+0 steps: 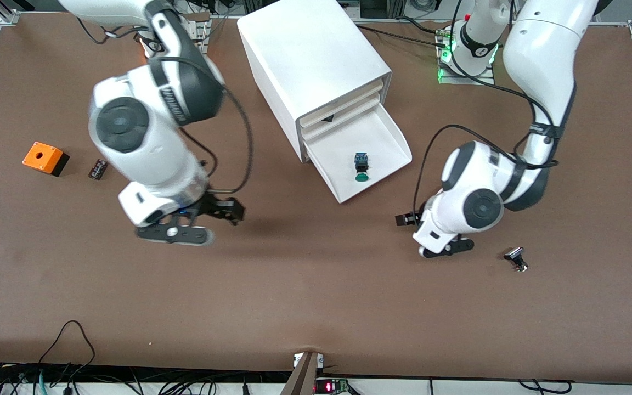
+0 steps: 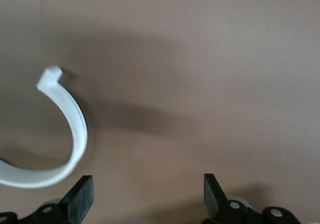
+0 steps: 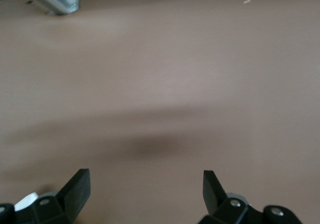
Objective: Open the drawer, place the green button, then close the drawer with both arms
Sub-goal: 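Withdraw the right gripper while the left gripper moves to the drawer front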
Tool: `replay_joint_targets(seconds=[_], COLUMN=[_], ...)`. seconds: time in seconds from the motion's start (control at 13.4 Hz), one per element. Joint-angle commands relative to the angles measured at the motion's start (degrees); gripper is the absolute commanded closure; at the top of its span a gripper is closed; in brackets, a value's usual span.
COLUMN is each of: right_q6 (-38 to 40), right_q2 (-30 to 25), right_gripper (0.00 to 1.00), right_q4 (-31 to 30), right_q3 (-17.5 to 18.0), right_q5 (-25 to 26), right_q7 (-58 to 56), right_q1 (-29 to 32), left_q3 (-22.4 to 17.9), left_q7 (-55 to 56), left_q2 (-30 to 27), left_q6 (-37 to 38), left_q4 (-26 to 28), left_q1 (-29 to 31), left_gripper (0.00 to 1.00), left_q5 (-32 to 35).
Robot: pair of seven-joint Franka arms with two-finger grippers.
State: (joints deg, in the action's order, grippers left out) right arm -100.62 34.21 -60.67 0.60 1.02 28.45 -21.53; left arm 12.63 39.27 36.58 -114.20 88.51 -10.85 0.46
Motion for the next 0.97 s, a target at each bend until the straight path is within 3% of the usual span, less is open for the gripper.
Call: replay_joint_targets(seconds=[0.0, 0.22, 0.37, 0.6, 0.89], right_q6=[0.0, -1.3, -3.2, -4.2, -3.8], right_q2=[-5.5, -10.5, -15.1, -21.5, -30.8], right_gripper=[0.0, 0.0, 0.0, 0.0, 0.0], right_q4=[-6.8, -13.8, -20.0, -28.4, -36.7], right_q3=[0.7, -0.5, -3.1, -6.5, -7.9], right_q5=[-0.2, -0.3, -0.4, -0.4, -0.3], right_q7=[-4.9, -12.2, -15.9, -19.9, -20.2], right_q1=[4.2, 7.8, 8.3, 8.3, 8.3], left_q3=[-0.2, -0.2, -0.2, 0.5, 5.2], left_q7=[14.3, 25.4, 26.6, 27.3, 30.4], left_q2=[-5.5, -5.1, -5.6, -5.6, -6.8], left_q6=[-3.1, -7.2, -11.7, -11.7, -10.5], left_q4=[7.5, 11.6, 15.2, 15.9, 17.4], left_q1=[-4.2, -7.5, -7.7, -7.6, -6.9], left_gripper=[0.04, 0.04, 0.04, 0.03, 0.02], left_q5=[6.3, 9.9, 10.0, 9.9, 8.9])
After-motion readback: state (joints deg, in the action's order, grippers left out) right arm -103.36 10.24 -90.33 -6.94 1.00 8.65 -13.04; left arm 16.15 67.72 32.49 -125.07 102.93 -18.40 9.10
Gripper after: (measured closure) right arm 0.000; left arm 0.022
